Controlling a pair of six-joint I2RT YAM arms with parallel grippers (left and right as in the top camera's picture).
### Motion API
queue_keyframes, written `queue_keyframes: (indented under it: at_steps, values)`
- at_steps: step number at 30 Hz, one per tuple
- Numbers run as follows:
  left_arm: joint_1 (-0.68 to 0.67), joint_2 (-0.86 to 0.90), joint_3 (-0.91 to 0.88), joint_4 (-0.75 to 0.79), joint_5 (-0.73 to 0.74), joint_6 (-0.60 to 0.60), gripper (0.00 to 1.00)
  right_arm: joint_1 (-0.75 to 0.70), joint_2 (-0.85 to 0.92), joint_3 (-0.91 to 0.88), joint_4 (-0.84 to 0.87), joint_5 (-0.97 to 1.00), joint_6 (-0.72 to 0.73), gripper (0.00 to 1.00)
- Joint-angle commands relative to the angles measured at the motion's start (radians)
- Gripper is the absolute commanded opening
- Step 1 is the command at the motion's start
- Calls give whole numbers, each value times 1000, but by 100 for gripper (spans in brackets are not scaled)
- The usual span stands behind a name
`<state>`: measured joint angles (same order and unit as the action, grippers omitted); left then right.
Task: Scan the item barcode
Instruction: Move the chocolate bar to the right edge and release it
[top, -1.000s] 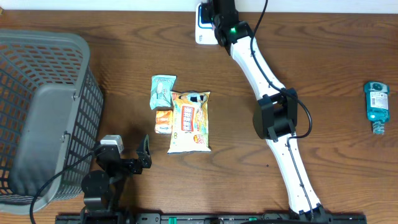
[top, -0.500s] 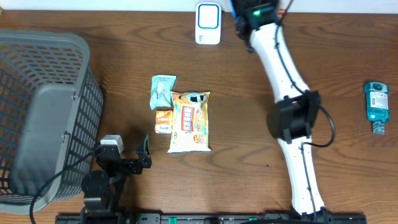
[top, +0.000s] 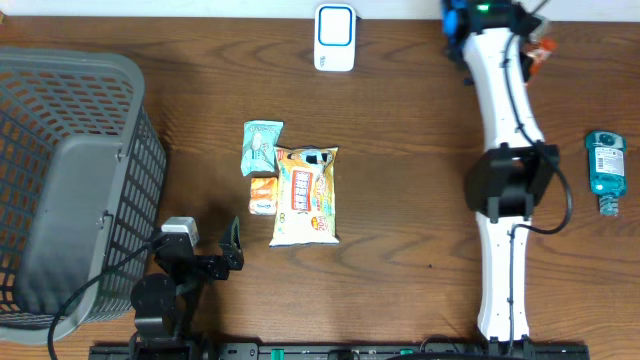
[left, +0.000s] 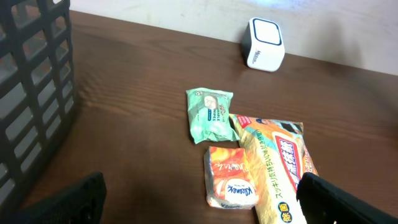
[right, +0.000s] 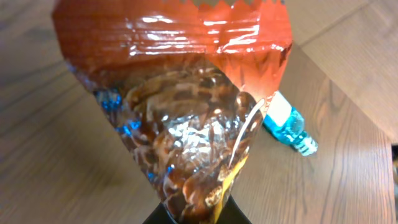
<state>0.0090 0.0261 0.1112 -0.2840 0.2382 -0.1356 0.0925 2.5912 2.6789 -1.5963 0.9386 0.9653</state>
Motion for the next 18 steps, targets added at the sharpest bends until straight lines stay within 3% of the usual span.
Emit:
queue_keyframes:
  at_steps: [1, 7, 9, 14, 18]
  values:
    - [-1, -3, -16, -22, 13, -11, 98, -85, -1, -35, 16, 11, 45, 1]
    - [-1, -3, -16, -22, 13, -11, 98, -184, 0, -170, 121, -17, 25, 1]
    - [-1, -3, -16, -22, 13, -11, 98, -220, 0, -227, 212, -23, -68, 1]
    - [-1, -3, -16, -22, 13, -11, 98, -332, 0, -390, 516, -167, -519, 1]
    - [-1, -3, -16, -22, 13, -11, 98, -419, 0, -420, 530, -168, -525, 1]
